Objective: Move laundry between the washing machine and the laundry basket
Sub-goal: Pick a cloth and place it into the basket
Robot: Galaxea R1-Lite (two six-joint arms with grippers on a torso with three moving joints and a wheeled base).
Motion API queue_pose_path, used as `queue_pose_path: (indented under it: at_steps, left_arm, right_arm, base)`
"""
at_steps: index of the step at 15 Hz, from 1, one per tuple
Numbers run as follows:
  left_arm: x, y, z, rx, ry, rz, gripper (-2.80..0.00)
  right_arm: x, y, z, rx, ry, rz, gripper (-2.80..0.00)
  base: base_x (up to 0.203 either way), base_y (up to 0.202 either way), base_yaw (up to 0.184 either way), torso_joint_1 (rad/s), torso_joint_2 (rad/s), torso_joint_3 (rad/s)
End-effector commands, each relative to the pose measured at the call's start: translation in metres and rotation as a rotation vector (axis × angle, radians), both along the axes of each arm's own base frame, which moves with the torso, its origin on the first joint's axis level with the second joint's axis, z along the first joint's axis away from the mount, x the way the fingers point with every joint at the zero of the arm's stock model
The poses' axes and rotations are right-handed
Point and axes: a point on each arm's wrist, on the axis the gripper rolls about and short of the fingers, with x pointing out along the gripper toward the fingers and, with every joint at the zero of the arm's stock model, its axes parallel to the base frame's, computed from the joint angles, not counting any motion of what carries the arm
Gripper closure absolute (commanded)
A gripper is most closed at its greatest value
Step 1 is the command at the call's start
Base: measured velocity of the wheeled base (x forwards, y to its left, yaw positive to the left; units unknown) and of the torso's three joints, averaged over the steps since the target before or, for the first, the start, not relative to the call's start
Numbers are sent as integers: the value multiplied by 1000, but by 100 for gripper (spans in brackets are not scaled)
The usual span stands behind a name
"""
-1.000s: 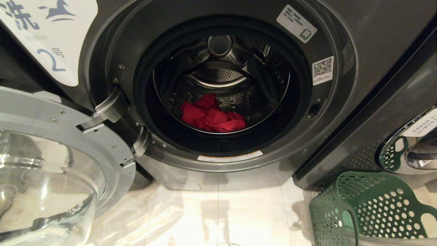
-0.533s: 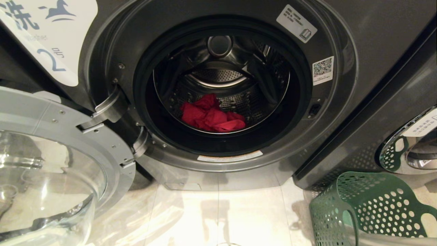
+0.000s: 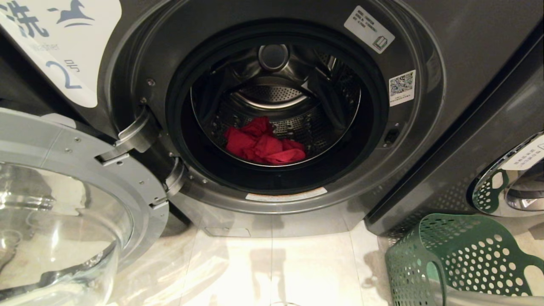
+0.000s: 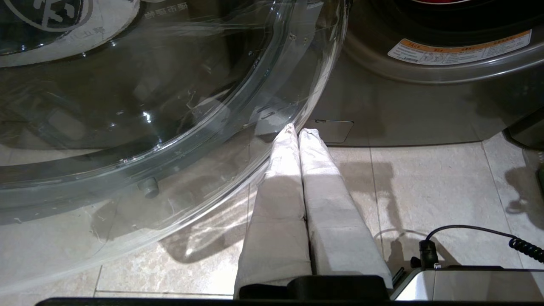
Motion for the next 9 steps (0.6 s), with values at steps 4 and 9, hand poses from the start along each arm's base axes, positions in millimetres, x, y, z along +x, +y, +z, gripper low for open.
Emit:
queue_pose_path:
  at_steps: [4,9]
  left_arm:
    - [0,0,0,0,-1,1,0]
    - [0,0,0,0,-1,1,0]
  right_arm:
    - [-2,0,0,2,-10,-7,-280]
    - [-3,0,0,2,-13,-7,-280]
  base:
    - [0,0,0,0,0,0]
    - [0,0,0,0,0,0]
